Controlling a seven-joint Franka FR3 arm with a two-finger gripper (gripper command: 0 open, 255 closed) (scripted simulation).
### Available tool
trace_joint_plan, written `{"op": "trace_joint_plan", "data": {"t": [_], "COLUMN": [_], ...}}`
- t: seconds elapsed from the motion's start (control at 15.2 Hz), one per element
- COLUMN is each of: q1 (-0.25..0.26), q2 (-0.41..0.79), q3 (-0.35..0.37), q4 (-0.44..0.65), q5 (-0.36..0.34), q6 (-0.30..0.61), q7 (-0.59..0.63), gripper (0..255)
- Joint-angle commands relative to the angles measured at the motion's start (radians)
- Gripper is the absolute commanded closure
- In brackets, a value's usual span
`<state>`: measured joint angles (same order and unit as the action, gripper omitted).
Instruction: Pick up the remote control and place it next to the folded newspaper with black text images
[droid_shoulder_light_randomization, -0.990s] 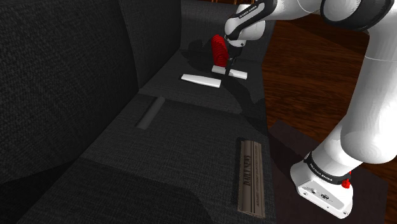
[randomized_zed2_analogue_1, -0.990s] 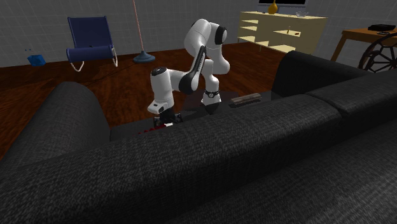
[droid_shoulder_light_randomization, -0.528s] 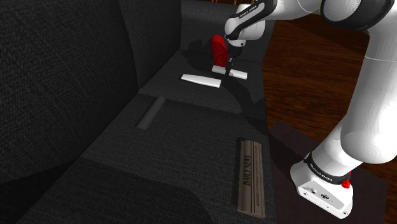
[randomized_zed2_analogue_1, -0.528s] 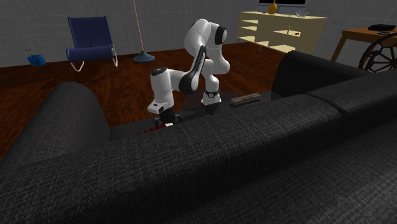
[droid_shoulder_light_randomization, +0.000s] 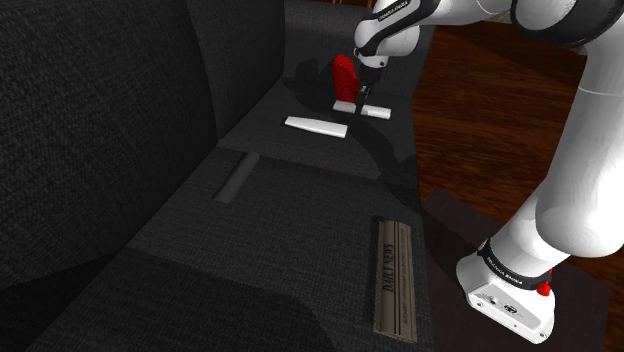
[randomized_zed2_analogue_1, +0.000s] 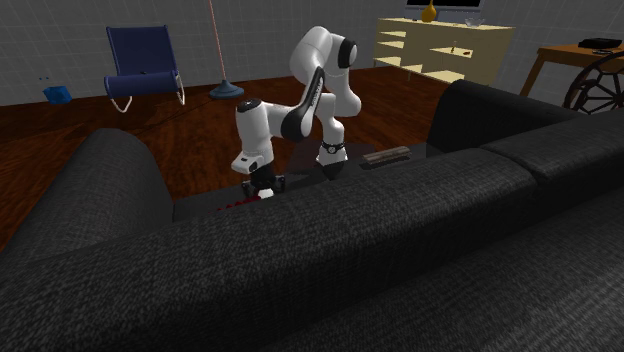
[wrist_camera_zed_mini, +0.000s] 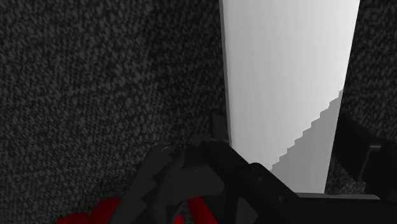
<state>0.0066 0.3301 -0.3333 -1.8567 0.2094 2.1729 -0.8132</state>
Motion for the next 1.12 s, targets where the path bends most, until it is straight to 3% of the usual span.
{"op": "trace_joint_plan", "data": {"t": [0.0, 0.92, 1.06], "q1": [0.0, 0.004, 0.032], "q2": [-0.012, -0.077, -0.154], "q3": [-0.004, -0.014, -0.01], "q4": [0.015, 0.109, 0.009], "q5": [-0.007, -0.043, -0.07], "q6": [-0.021, -0.174, -0.144], "q7": [0.006, 0.037, 0.07], "gripper": [255, 255, 255]}}
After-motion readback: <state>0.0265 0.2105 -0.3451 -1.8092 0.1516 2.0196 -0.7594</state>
